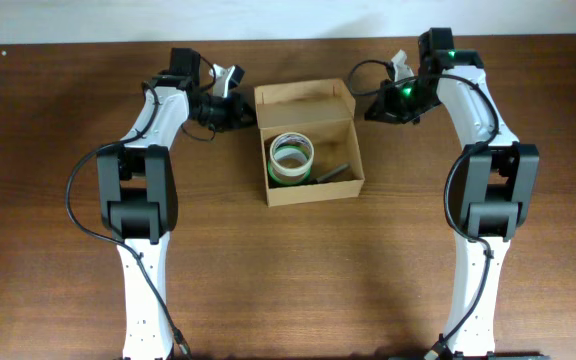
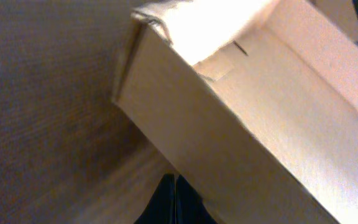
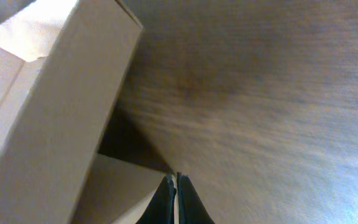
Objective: Pack container
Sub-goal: 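Push the raised box lid forward with both grippers to close it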
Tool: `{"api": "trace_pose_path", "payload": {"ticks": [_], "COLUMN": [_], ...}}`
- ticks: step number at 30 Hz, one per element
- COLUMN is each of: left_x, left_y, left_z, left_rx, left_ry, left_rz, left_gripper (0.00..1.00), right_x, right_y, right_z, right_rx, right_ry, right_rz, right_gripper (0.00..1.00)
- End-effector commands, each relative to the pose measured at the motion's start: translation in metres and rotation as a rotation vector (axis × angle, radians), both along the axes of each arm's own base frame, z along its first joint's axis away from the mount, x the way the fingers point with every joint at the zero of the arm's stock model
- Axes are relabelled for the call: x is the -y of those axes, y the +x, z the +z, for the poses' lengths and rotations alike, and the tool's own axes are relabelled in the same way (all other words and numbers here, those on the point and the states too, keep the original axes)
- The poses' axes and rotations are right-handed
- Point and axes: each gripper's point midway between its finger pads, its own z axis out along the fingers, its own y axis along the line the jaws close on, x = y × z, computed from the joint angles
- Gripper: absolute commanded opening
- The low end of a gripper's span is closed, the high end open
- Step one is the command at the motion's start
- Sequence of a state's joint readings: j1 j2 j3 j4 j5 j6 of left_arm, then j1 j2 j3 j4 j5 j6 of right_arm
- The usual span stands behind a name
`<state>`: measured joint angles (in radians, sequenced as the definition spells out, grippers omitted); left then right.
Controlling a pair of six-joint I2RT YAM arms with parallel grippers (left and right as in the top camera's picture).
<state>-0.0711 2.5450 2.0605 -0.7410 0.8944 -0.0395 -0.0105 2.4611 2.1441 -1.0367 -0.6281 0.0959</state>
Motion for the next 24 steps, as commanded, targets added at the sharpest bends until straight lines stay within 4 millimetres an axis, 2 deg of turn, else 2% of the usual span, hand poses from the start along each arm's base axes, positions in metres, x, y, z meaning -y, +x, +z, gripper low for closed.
{"api": "trace_pose_path", "payload": {"ticks": [1,7,10,17,20,24], "left_x": [0.007,0.021,0.029,0.032,0.032,0.032], "left_y": [0.008,0.024,0.024,0.025,0.024,0.020], "left_z": [0.006,0.042,0.070,0.108,0.129,0.172], "left_rx": [0.024,0.179,0.274,0.329,0.362,0.395], "left_ry": [-0.077,-0.238,-0.351,-0.467,-0.480,-0.479], "left_rz": [-0.003,-0.065,-0.142,-0.204,-0.224,-0.218], "left_gripper": [0.02,0.02,0.02,0.02,0.02,0.02], "right_x": [-0.020,-0.037,-0.042,-0.051,-0.059,-0.060], "right_y": [0.004,0.018,0.022,0.019,0.012,0.007], "right_z": [0.015,0.040,0.050,0.068,0.094,0.135], "right_rx": [0.065,0.174,0.220,0.245,0.302,0.376], "right_ry": [0.118,0.262,0.313,0.408,0.487,0.493], "right_rz": [0.065,0.112,0.135,0.171,0.230,0.254], "right_gripper": [0.04,0.04,0.04,0.04,0.04,0.04]}}
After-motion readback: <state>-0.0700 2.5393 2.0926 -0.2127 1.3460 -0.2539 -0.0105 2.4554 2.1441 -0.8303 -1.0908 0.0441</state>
